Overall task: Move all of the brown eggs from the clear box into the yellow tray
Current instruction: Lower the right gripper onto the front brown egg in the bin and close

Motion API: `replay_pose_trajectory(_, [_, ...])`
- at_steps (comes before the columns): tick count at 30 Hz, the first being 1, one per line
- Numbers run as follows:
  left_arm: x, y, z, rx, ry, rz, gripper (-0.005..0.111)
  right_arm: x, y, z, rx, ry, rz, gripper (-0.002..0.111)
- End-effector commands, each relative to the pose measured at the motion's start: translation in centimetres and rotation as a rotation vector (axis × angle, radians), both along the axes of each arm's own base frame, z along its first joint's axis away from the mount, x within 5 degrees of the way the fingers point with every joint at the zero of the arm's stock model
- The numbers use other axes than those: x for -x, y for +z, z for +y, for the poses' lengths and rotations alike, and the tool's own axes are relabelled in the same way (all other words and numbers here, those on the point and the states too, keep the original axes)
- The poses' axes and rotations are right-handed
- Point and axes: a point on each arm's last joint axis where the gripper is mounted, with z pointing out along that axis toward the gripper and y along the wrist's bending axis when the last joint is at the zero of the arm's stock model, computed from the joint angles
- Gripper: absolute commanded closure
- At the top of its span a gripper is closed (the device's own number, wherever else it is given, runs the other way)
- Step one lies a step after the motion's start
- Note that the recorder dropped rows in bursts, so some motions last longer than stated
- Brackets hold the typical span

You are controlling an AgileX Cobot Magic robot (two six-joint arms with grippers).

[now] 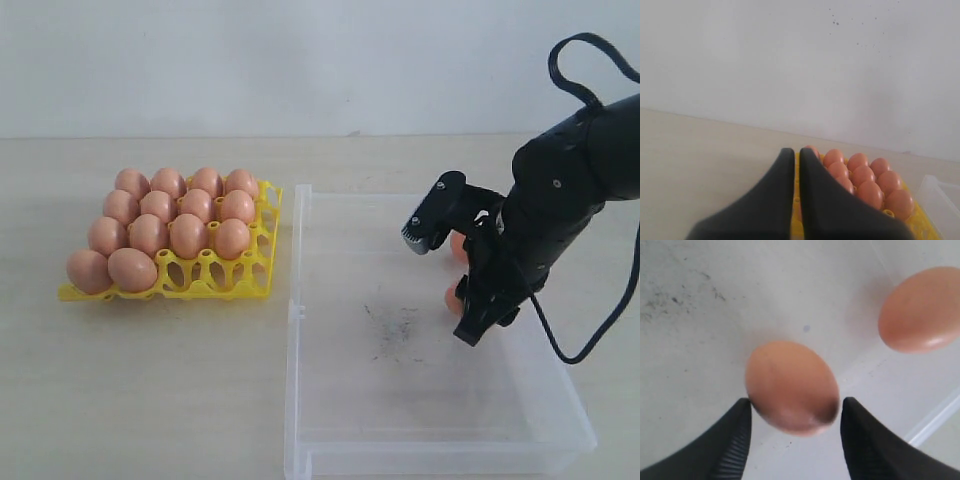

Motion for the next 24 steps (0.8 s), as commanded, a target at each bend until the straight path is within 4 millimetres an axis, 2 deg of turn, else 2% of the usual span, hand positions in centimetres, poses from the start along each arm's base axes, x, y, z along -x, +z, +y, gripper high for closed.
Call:
replay_pose_trajectory(1, [0.0, 0.2, 0.0, 0.001, -0.003, -0.006, 0.103, -0.4, 0.3, 0.1, -0.009, 0.02, -0.041, 0.061])
replay_pose_trajectory(5, [0.0, 0.2, 0.0, 0.001, -0.003, -0.006, 0.103, -0.7, 0.4, 0.5, -0.077, -0.021, -0.072, 0.061])
replay_pose_trajectory(9, [0.0, 0.2, 0.0, 0.001, -0.003, -0.006, 0.103, -0.8, 0.5, 0.6, -0.067, 0.041, -0.089, 0.061])
replay_pose_trajectory(12, [0.0, 0.2, 0.0, 0.001, -0.003, -0.006, 0.103, -0.7, 0.5, 0.6, -0.072, 0.024, -0.083, 0.061])
replay_pose_trajectory(18, [0.0, 0.2, 0.0, 0.001, -0.003, -0.006, 0.103, -1.2, 0.9, 0.9, -0.167, -0.132, -0.11, 0.061])
replay_pose_trajectory(24, [0.0, 0.2, 0.0, 0.001, -0.003, -0.006, 0.103, -1.8, 1.9, 1.4, -0.307, -0.415, -0.078, 0.061])
